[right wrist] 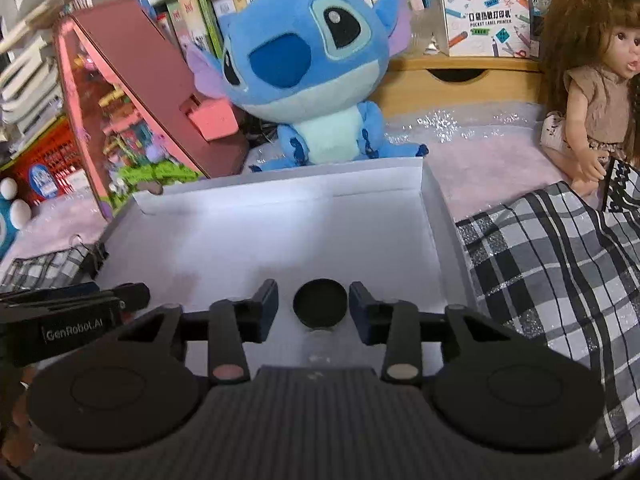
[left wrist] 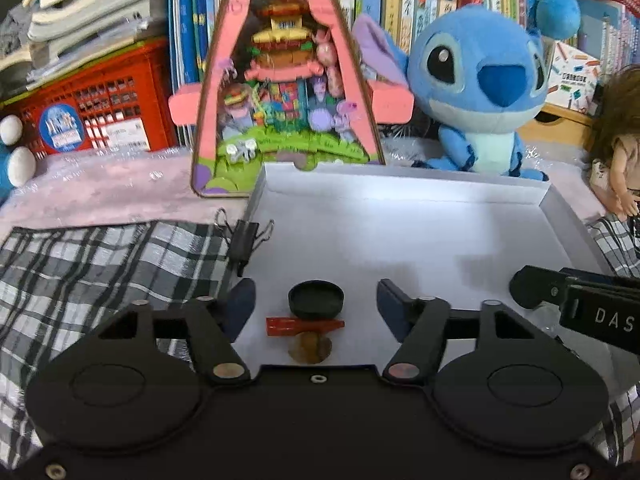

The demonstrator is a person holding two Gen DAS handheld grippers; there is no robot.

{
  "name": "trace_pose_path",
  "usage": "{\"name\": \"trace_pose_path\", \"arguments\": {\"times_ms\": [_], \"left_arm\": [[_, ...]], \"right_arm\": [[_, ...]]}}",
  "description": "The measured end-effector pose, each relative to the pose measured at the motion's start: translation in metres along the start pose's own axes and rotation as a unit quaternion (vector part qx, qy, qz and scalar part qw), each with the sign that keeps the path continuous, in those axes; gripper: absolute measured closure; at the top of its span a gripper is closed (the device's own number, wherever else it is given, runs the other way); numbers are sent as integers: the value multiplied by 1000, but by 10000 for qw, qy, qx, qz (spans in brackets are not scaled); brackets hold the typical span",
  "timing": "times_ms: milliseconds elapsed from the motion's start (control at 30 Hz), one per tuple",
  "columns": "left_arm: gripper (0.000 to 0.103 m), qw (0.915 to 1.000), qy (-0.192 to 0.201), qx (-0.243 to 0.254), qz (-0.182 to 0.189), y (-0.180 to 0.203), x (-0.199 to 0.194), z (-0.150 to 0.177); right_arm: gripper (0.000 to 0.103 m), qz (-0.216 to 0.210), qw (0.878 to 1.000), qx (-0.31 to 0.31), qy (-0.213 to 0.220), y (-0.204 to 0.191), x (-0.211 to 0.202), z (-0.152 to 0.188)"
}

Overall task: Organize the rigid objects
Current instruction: 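Open the left tool to drop its disc while the right tool releases its disc into the box, then move both tools out of the box toward the blue hair clip on the bedspread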

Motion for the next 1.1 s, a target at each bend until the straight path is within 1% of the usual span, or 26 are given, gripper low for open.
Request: {"name": "trace_pose_path", "arguments": {"times_ms": [33,100,167,200,367,467,567,733,900,1100], "left_arm": [[32,10000,36,41,6,1,-6,0],[30,9999,109,121,56,4,-17,2],[26,9993,217,266,124,8,-31,6],[25,9990,261,340,137,11,-38,9],[24,9950,542,777,314,24,-76,26],[24,9932,655,864,433,29,-96,38],[23,9916,771,845,608,30,-116,55],[23,9907,736,764,850,29,-137,85],[23,9901,658,829,918,27,-151,113],[23,9912,521,713,990,17,-163,143]], "right_arm": [[41,-19,10000,-8,37,0,-3,-1],[36,-84,9999,-21,116,0,-11,-2],[32,-137,9997,-75,207,0,-21,-1],[29,-164,9995,-111,254,1,-27,0],[23,-300,9981,-326,429,3,-56,10],[20,-346,9961,-561,579,2,-75,21],[19,-406,9936,-761,727,1,-94,33],[18,-513,9902,-952,886,2,-121,61],[17,-574,9890,-1008,920,6,-139,88],[16,-669,9898,-917,857,14,-157,115]]}}
Point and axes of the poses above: each gripper's, at about its wrist camera, not at the fingertips, and x roughly the way its jaws point, y to its right, z to its underside, the point moved 6 cm from there along x, roughly the way its jaws point, and after that the axes turned 11 degrees about x, right-handed, at the moved point
